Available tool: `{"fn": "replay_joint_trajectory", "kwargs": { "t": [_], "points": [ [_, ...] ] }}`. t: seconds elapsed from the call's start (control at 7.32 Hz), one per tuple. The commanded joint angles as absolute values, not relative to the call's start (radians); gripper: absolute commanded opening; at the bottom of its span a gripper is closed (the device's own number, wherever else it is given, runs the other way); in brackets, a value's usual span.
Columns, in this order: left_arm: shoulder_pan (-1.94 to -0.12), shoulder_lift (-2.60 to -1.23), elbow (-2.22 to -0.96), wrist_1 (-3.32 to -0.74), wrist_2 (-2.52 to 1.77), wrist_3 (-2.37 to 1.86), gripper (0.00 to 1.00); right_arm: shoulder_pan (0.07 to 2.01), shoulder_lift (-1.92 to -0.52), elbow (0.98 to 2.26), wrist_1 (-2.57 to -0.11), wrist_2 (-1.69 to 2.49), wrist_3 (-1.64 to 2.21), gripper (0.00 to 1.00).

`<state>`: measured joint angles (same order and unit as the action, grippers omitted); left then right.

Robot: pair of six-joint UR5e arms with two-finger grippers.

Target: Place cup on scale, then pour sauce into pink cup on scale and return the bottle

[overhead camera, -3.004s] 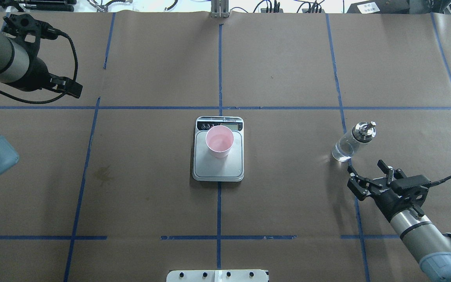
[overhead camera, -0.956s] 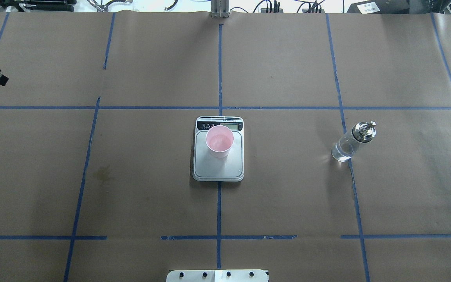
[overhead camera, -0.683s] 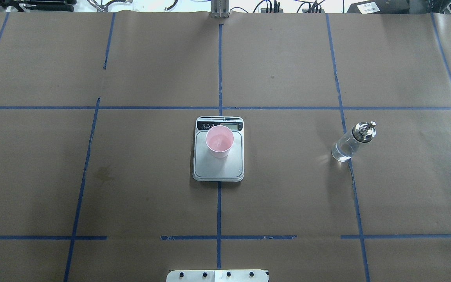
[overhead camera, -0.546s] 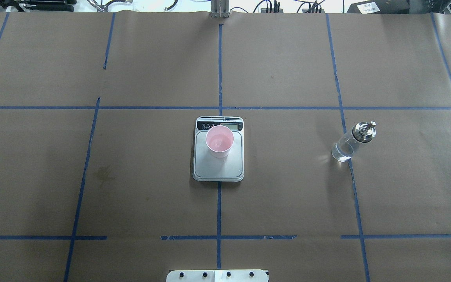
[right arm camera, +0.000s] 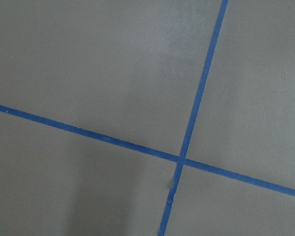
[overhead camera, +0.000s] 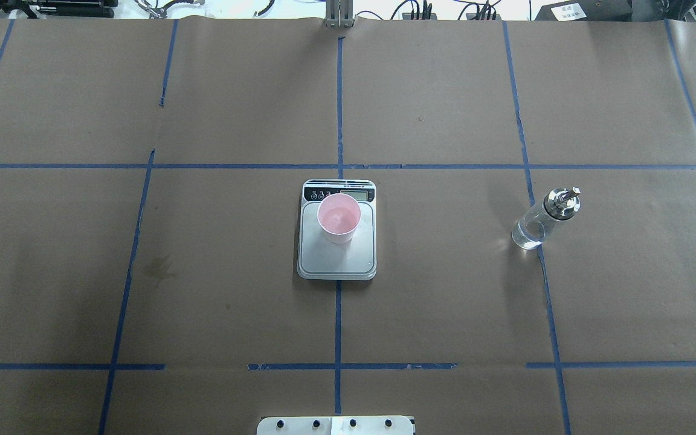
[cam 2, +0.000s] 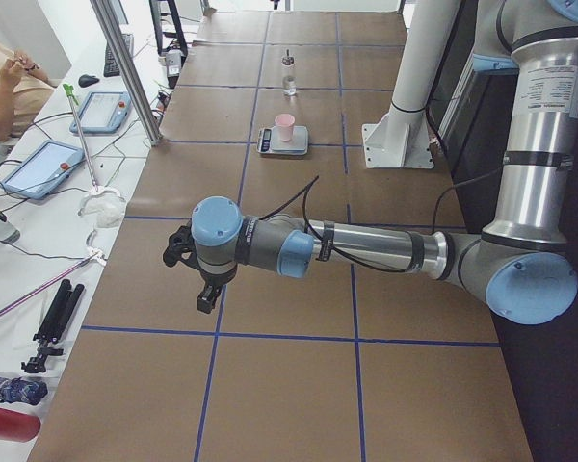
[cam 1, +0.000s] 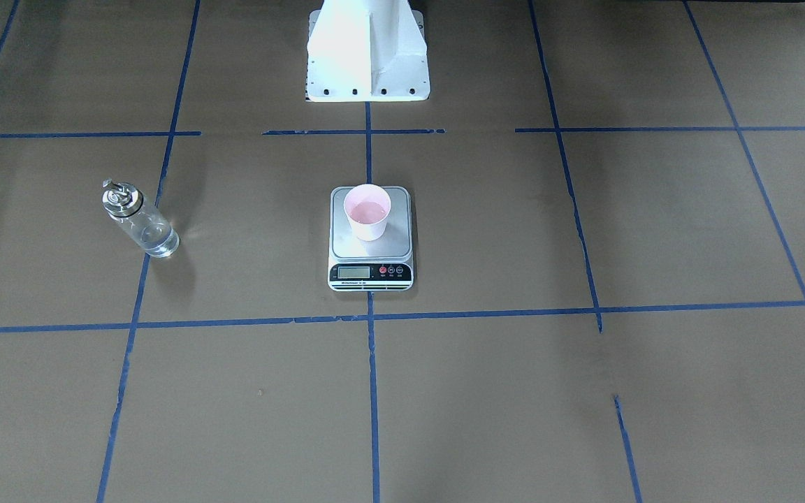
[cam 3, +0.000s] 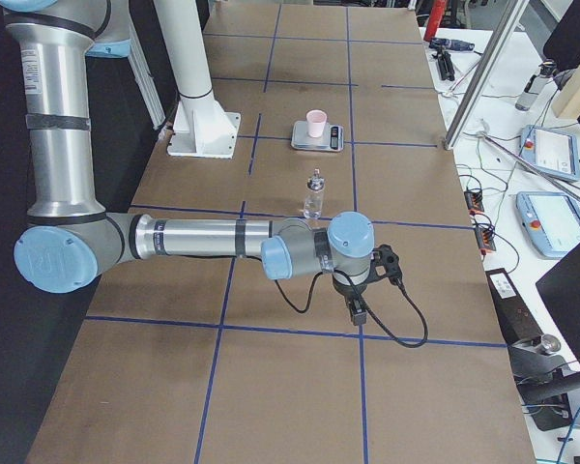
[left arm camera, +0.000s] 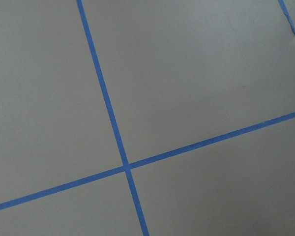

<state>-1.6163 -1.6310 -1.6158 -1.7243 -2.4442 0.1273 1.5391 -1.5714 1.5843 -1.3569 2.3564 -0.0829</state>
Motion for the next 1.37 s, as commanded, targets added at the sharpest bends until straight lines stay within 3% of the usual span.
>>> {"fn": "replay_joint_trajectory", "kwargs": {
  "t": [0.0,0.27,0.55,0.82,1.23],
  "points": [
    [-1.658,-1.6,-1.58,-1.718,-2.456,0.126,1.0,1.539,-1.615,1.583,-1.338,2.355,-0.08,1.0],
    [-1.671,-1.49,-1.702,-1.729,-2.448,0.12,1.0,1.539,-1.608,1.585,-1.338,2.33,-0.081,1.0],
    [-1.66,-1.492,-1.642,-1.732,-2.349,0.12,1.0,1.52,-1.583,1.589,-1.353,2.284,-0.084,1.0],
    [-1.625,-1.548,-1.56,-1.721,-2.327,0.117,1.0,1.506,-1.489,1.597,-1.559,2.287,-0.086,1.0],
    [-1.553,-1.585,-1.557,-1.651,-2.394,0.115,1.0,1.505,-1.532,1.628,-1.646,2.324,-0.091,1.0]
  ]
}}
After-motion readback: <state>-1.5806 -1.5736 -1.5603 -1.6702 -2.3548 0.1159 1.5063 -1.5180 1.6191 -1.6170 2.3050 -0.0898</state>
